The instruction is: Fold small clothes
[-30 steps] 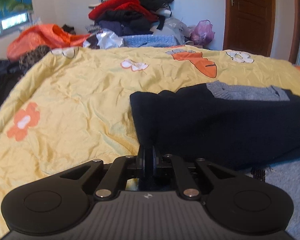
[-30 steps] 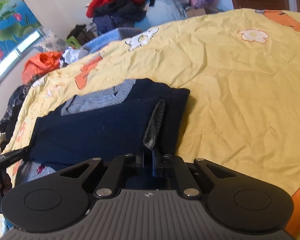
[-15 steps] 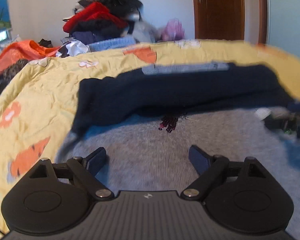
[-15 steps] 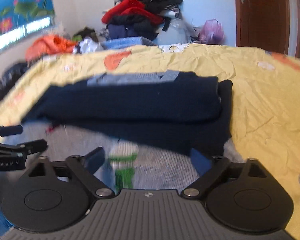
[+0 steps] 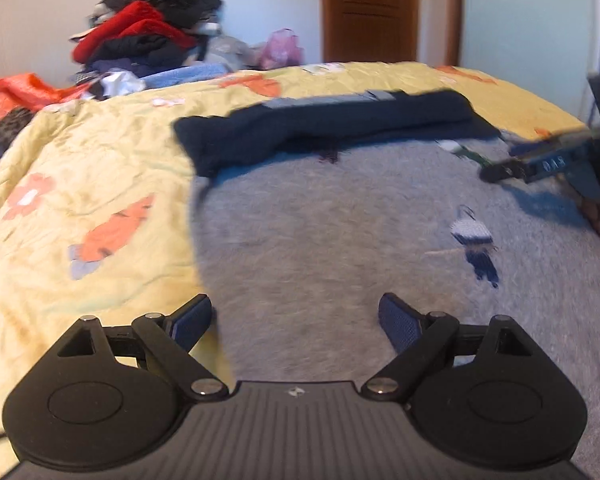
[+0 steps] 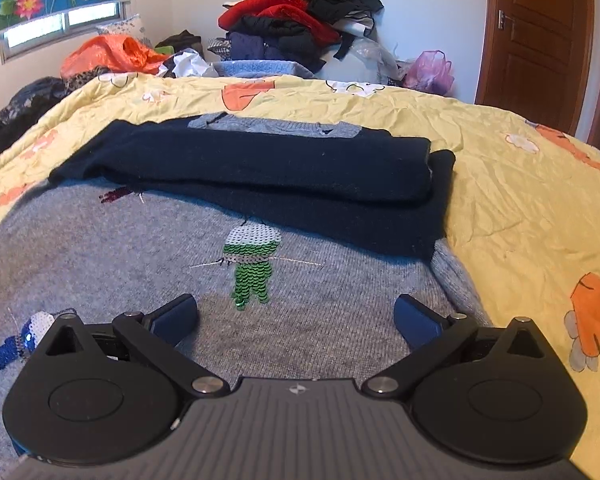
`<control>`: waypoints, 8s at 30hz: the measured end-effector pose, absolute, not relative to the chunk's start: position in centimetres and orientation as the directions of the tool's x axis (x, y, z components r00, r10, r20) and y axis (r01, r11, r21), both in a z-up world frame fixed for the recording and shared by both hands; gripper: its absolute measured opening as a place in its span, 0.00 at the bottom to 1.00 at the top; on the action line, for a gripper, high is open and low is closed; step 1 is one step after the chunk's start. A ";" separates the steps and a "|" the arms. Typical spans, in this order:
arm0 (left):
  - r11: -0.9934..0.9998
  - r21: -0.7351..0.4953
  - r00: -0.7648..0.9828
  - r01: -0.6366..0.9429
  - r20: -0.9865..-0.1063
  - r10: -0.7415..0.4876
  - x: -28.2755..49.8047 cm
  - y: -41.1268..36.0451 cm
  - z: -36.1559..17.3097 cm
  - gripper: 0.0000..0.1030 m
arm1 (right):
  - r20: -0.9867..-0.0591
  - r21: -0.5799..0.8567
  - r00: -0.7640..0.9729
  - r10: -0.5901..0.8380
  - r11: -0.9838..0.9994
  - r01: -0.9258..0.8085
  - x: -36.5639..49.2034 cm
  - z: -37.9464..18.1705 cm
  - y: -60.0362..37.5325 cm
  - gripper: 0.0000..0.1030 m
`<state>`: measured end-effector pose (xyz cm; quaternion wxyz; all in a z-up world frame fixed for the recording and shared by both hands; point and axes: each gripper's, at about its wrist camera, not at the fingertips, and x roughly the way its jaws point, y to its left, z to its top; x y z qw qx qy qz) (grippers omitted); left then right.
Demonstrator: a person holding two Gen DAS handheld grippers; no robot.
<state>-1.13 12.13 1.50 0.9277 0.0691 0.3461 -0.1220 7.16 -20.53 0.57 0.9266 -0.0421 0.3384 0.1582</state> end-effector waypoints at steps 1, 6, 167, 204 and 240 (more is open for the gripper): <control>0.966 0.033 0.755 0.258 -0.630 -0.181 -1.1 12.3 2.3 0.89 | -0.638 0.038 0.723 0.265 0.949 -0.313 7.2 0.7 -20.6 0.99; 0.974 -0.107 0.823 0.199 -0.521 -0.225 2.3 10.5 4.9 0.89 | -0.618 0.072 0.743 0.258 0.959 -0.273 8.5 2.6 -20.1 1.00; 0.999 0.027 0.705 0.041 -0.709 -0.009 -12.0 3.1 0.9 1.00 | -0.708 -0.024 0.692 0.141 0.975 -0.223 -8.9 1.2 -18.1 1.00; 0.999 0.034 0.691 0.012 -0.723 0.016 -14.0 2.8 1.1 1.00 | -0.706 -0.007 0.689 0.163 0.971 -0.237 -11.0 1.3 -19.2 1.00; 0.999 0.032 0.681 -0.010 -0.731 0.030 -16.6 2.7 1.2 1.00 | -0.703 -0.006 0.690 0.171 0.969 -0.247 -13.4 1.3 -20.3 1.00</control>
